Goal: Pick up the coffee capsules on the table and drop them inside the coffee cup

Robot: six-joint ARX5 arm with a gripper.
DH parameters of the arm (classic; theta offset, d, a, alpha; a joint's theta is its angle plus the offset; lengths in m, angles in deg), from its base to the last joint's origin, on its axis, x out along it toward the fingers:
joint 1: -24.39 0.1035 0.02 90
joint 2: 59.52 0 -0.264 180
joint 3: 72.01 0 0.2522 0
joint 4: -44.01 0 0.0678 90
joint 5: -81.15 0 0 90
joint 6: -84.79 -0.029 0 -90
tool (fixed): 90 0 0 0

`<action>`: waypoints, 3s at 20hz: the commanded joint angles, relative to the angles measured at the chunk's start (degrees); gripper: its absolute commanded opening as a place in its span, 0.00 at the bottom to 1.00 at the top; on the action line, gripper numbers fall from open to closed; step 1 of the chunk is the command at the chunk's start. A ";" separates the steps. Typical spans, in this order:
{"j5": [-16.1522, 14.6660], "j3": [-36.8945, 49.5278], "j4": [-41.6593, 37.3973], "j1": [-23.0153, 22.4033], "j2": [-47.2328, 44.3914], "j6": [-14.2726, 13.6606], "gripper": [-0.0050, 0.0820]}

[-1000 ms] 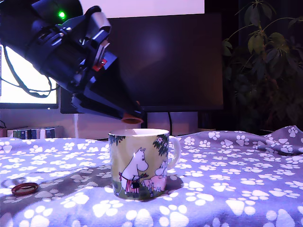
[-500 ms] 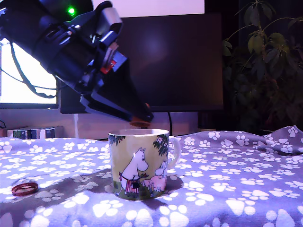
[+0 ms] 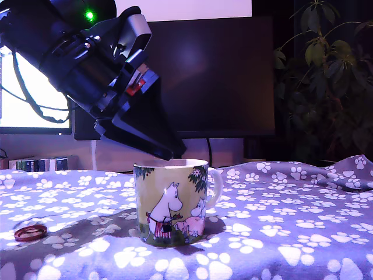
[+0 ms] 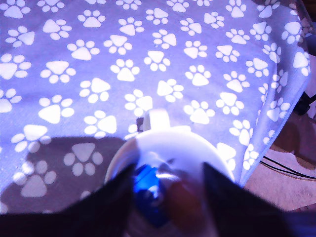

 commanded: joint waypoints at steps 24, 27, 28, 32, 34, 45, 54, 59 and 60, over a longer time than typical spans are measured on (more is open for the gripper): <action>6.12 0.83 0.42 -0.09 7.23 -0.17 0.04; 7.15 1.33 0.35 0.66 8.92 -0.20 0.04; 7.32 1.81 0.35 1.14 9.42 -0.17 0.04; 7.52 4.44 0.07 4.22 11.67 -0.20 0.04; 7.48 5.70 -0.90 6.27 12.96 -0.07 0.04; 8.37 18.16 -11.06 17.29 23.28 4.17 0.04; 8.98 25.94 -12.15 26.82 34.84 6.08 0.04; 8.98 29.83 -11.87 30.82 42.32 7.89 0.04; 8.98 30.27 -11.54 31.41 43.82 8.15 0.04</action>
